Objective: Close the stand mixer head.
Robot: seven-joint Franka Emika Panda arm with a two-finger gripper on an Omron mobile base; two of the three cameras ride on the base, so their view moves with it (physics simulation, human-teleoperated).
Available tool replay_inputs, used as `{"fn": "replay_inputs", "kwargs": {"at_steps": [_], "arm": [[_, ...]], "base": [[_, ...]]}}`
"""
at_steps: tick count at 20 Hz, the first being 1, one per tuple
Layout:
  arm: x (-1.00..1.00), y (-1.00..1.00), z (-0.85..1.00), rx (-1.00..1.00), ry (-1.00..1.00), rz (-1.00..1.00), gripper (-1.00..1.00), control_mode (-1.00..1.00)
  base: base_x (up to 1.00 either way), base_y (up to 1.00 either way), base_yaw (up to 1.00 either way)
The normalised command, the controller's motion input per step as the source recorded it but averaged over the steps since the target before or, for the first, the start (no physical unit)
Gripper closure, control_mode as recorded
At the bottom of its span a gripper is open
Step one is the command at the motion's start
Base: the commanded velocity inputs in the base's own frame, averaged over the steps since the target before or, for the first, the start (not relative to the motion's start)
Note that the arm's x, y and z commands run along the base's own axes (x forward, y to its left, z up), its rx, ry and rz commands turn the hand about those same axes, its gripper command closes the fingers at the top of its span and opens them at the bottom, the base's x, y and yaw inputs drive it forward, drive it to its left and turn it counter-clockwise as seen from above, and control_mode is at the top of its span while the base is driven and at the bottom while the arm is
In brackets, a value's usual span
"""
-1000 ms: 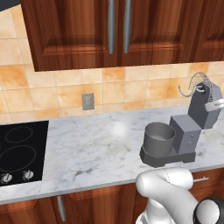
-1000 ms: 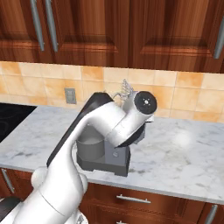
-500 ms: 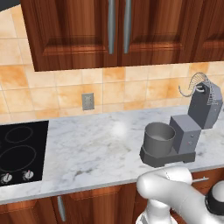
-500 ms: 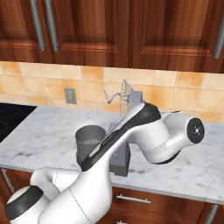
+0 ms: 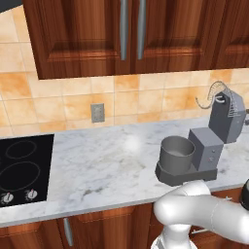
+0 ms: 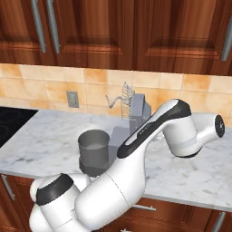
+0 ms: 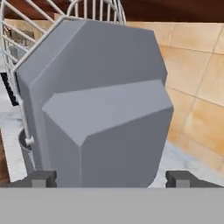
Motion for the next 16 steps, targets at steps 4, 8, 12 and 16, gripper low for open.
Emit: {"fn": "replay_inputs", "kwargs": {"at_steps": [4,8,12,16], "arm": [[0.17,1.00,-0.09,-0.15,-0.27,0.26,-1.00,-1.00],[0.30,1.00,-0.35,-0.17,-0.36,0.13,-1.00,-1.00],[0.32,1.00,-0.62,-0.21,-0.29,0.14,-1.00,-1.00],[0.12,1.00,-0.78,-0.34,-0.20,0.21,-1.00,-1.00]], "base": [[0.00,0.00,0.00],[0.00,0.00,0.00],[0.00,0.00,0.00],[0.00,0.00,0.00]]}}
